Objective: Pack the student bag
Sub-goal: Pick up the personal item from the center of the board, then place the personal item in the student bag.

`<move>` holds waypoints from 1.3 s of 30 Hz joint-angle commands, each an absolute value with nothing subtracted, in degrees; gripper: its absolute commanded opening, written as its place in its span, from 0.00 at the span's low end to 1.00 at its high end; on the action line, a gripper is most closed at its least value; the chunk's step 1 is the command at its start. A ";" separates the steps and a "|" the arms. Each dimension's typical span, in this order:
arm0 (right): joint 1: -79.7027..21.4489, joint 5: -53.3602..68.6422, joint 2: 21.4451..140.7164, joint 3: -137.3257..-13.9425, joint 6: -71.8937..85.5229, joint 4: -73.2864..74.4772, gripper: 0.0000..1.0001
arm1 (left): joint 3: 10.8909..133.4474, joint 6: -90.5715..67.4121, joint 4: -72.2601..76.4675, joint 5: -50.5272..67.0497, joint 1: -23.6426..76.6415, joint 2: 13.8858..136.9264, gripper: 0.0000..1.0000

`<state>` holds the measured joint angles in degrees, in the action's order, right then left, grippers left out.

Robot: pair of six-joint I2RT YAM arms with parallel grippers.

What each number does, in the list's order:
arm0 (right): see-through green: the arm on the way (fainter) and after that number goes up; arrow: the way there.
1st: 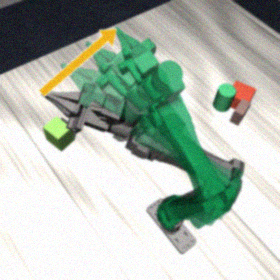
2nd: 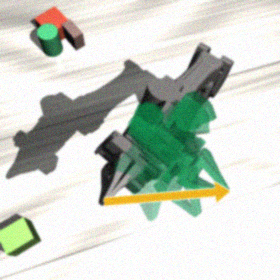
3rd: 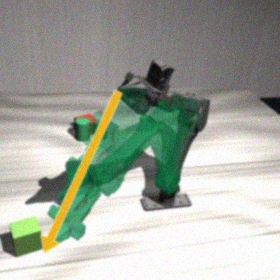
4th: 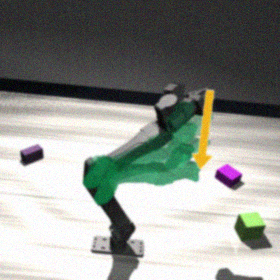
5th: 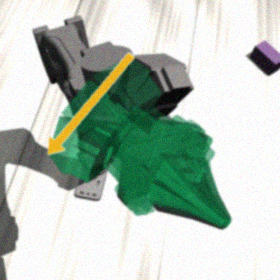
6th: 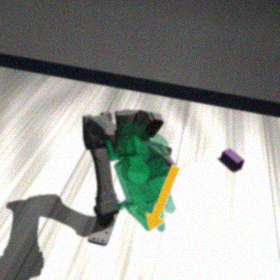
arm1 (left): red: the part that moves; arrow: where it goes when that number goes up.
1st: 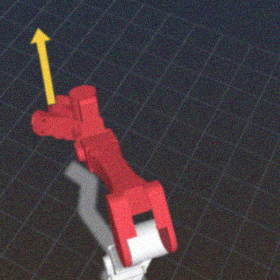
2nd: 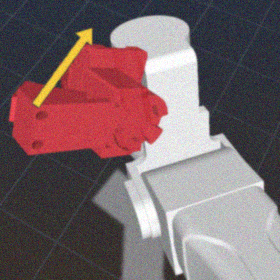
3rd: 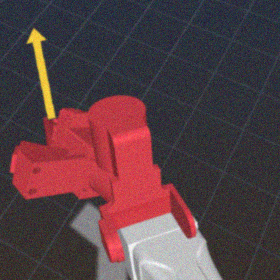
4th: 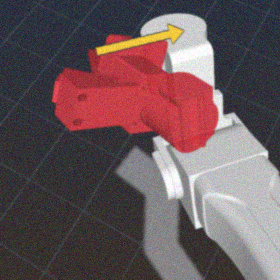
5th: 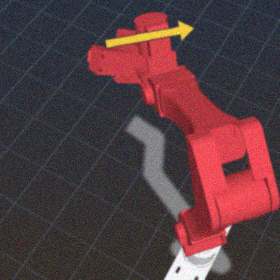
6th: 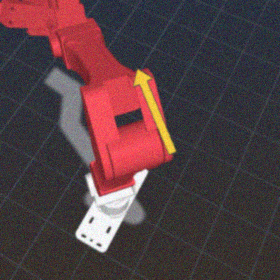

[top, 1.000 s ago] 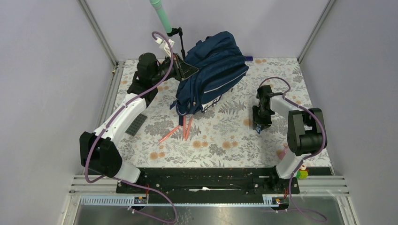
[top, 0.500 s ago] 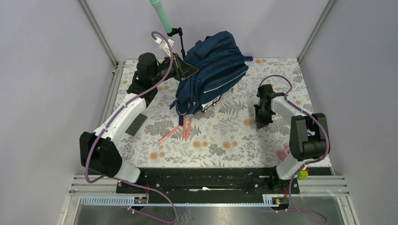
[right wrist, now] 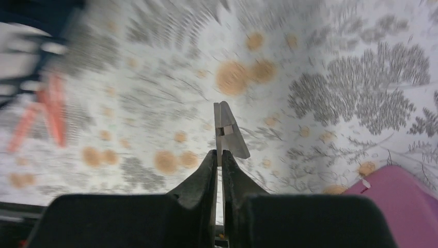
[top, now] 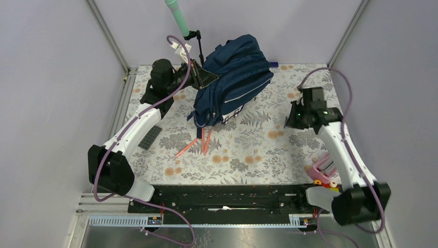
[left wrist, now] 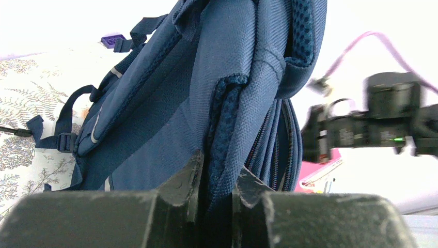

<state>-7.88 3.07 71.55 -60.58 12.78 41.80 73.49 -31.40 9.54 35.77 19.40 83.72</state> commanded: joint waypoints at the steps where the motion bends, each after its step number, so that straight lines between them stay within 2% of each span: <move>1: -8.65 10.01 61.01 -70.65 18.51 42.42 0.00 | 74.53 -32.87 19.34 36.50 18.54 79.85 0.00; 7: -14.31 14.02 59.96 -78.48 23.07 28.65 0.00 | 74.27 -33.09 19.64 36.56 18.54 79.63 0.00; 16: -23.23 12.01 70.66 -86.23 23.48 15.22 0.00 | 74.08 -33.13 19.78 36.56 18.49 79.62 0.00; 25: -25.05 9.01 79.47 -90.64 18.63 18.03 0.00 | 74.03 -33.64 20.25 36.81 18.46 79.72 0.00; 27: -25.13 8.77 81.48 -92.51 17.36 23.44 0.00 | 74.04 -33.84 20.47 36.80 18.44 79.72 0.00; 34: -25.22 8.82 79.12 -88.92 16.18 32.11 0.00 | 74.20 -33.90 20.52 36.74 18.46 79.78 0.00; 39: -25.22 9.83 80.24 -91.18 15.34 36.22 0.00 | 74.33 -34.15 20.80 36.81 18.44 79.89 0.00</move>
